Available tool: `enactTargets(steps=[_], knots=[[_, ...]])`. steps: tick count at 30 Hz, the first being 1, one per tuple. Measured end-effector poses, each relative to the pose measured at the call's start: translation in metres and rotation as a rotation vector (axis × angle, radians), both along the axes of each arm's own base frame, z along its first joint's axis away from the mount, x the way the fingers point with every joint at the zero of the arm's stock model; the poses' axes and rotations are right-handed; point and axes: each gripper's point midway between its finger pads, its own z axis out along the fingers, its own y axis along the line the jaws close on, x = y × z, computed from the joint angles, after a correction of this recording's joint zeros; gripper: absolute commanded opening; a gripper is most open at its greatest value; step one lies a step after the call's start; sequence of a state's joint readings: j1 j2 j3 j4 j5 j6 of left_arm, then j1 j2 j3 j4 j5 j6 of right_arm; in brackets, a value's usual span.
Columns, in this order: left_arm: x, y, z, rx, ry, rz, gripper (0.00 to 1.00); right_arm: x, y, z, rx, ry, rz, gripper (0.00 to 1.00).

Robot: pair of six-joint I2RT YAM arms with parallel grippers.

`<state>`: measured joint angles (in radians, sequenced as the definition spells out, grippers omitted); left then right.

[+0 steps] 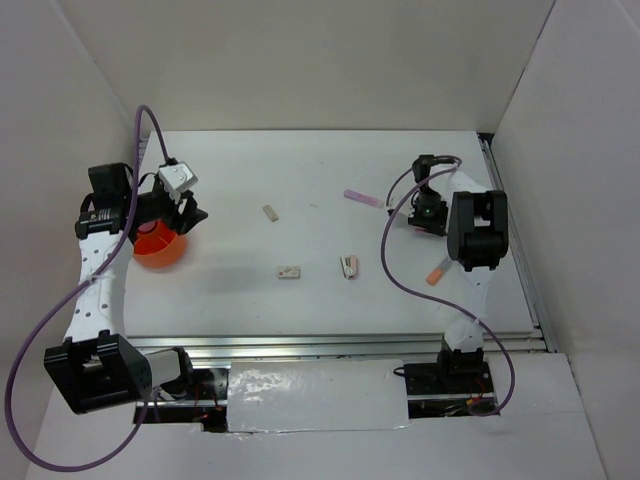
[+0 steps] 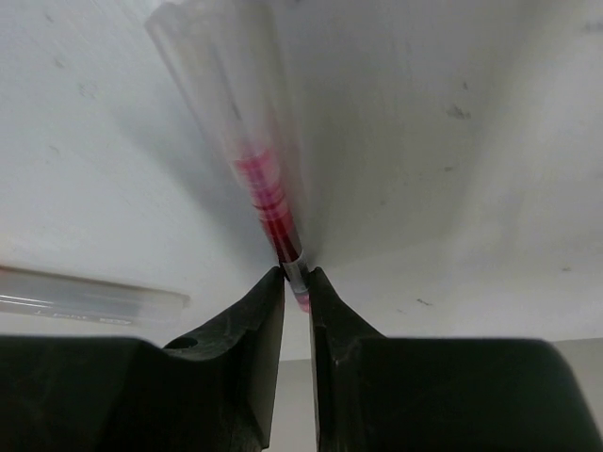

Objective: Sort the stationery into containers
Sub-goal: Pick up the pen from the center of the board.

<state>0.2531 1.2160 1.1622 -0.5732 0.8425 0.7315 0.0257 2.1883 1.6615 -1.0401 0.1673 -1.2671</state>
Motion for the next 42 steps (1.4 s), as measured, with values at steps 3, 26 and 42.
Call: enactTargets(steps=[3,26,42], knots=[[0.001,0.000,0.001,-0.007,-0.002,0.005,0.73,0.000,0.006,-0.003,-0.032,0.019,0.035,0.13],[-0.005,-0.012,0.044,-0.576,0.096,0.149,0.75,0.014,0.166,0.138,0.571,-0.288,0.056,0.00],[-0.017,-0.130,0.075,-0.715,0.242,-0.101,0.78,-0.096,0.381,0.232,1.096,-0.075,0.141,0.00]])
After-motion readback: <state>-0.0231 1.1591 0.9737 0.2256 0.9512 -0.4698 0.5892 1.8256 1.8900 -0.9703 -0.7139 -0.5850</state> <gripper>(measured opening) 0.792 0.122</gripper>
